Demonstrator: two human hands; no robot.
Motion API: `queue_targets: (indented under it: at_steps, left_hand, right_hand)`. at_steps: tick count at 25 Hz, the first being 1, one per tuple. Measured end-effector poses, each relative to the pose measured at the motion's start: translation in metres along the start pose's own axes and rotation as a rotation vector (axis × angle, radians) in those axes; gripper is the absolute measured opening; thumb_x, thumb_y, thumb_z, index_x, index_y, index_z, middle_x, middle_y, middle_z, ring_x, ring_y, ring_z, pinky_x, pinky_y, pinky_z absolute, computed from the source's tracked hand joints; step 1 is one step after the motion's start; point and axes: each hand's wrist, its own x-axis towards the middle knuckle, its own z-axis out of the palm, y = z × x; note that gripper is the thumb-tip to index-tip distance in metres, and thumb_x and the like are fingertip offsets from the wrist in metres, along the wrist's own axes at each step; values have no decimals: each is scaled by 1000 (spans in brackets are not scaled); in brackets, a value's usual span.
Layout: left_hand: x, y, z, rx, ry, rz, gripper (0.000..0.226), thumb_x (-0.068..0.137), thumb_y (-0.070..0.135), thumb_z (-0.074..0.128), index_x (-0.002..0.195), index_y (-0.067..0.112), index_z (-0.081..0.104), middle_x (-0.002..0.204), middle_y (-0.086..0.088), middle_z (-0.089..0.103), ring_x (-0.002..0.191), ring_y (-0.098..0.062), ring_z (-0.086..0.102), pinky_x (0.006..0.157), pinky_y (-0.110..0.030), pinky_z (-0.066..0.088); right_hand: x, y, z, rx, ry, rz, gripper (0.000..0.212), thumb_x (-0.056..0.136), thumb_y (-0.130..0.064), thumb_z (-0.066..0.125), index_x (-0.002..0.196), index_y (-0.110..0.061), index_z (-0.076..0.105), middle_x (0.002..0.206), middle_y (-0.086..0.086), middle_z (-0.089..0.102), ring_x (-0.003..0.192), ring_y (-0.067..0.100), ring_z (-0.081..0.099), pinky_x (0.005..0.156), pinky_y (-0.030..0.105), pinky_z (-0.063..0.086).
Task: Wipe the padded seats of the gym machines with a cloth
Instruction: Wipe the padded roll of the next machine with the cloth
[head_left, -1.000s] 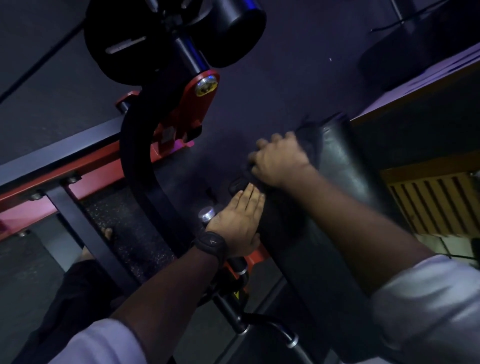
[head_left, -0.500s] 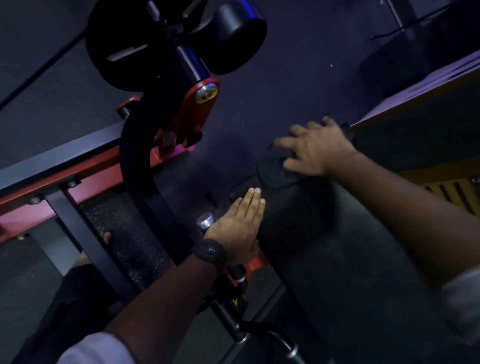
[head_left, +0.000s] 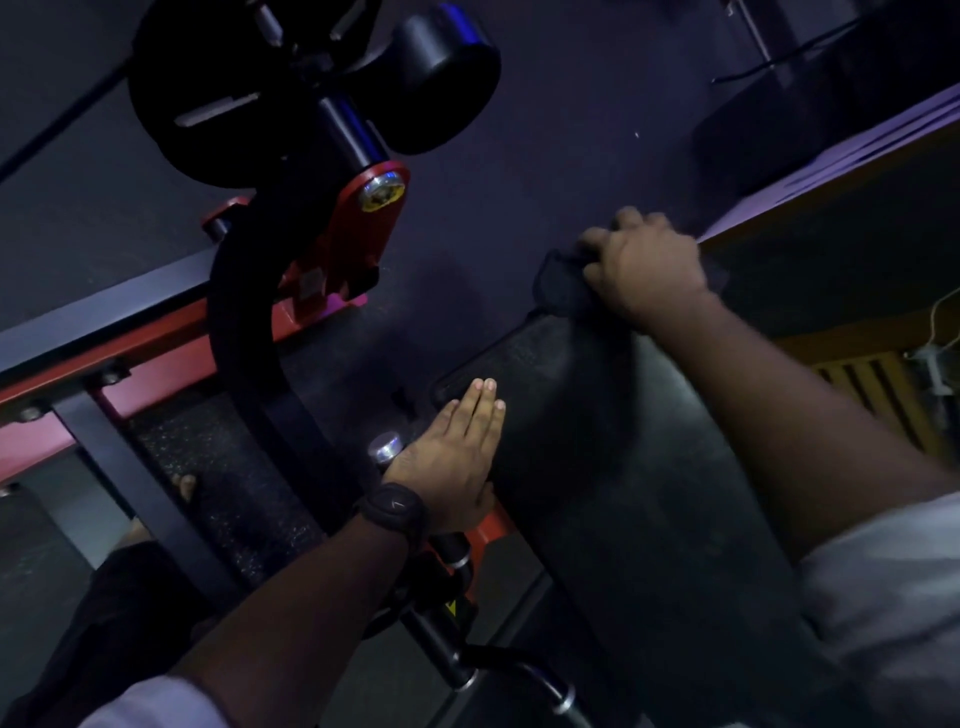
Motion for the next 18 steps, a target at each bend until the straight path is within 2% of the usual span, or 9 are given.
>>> queue_targets:
  at_steps: [2,3,5,6,9,12,13,16,18]
  left_hand:
    - [1,1,-1,-4,-6,0,91,92,48,36,158,-7,4,165,-30,-5,155,-40,-2,126,-48,12]
    - [1,1,-2,-6,-2,-3,91,92,48,37,158,-7,6,165,-30,-3,155,-40,0,126,-48,13]
    - [1,1,-1,-11,4,-10,91,91,48,39,157,-7,10,165,-31,1,155,-40,4,125,-49,16]
    - [1,2,-1,-19,-6,-9,91,90,47,40,157,-7,12,165,-31,2,155,-40,5,125,-49,17]
    - [1,3,-3,-14,-8,-8,91,89,46,40,158,-6,12,165,-31,2,155,-40,5,125,-49,17]
    - [2,2,-3,-16,-8,-1,89,87,45,29,157,-7,11,165,-31,2,155,-41,5,125,-49,17]
    - [2,2,-2,-26,-9,1,90,85,45,29,157,-7,14,164,-31,5,155,-41,8,124,-49,20]
    - [1,1,-1,-11,-7,-8,91,83,46,32,156,-8,21,163,-32,12,153,-42,15,122,-49,26]
    - [2,0,-2,-21,-13,-9,91,83,46,36,156,-8,22,163,-32,14,153,-42,16,122,-49,25]
  right_hand:
    - [-11,-9,7,-59,59,-155,37,99,-44,46,131,-29,55,129,11,52,118,35,51,95,50,42]
    - [-8,-4,7,-42,54,-162,37,98,-44,46,130,-28,56,128,11,53,118,35,52,95,49,42]
    - [0,-1,-1,56,38,26,36,99,-40,45,130,-26,57,129,12,54,118,37,53,93,47,43]
    - [2,-9,1,41,53,43,34,99,-38,45,128,-26,58,128,13,55,117,37,53,93,46,43]
    - [-17,-35,11,-84,111,-215,34,98,-43,43,122,-27,60,122,10,61,111,32,58,94,44,40]
    - [-2,-38,3,-4,57,-40,37,98,-45,43,123,-25,61,123,9,63,114,32,59,94,41,40]
    - [-6,-48,6,-35,66,-52,36,98,-43,43,123,-25,62,123,9,64,113,31,59,95,42,39]
    - [-19,-65,12,-77,31,-246,37,99,-47,41,123,-26,60,123,8,64,113,30,60,93,41,41]
    - [-7,-66,5,13,-8,-115,37,98,-45,42,123,-25,61,123,8,65,113,31,62,91,40,42]
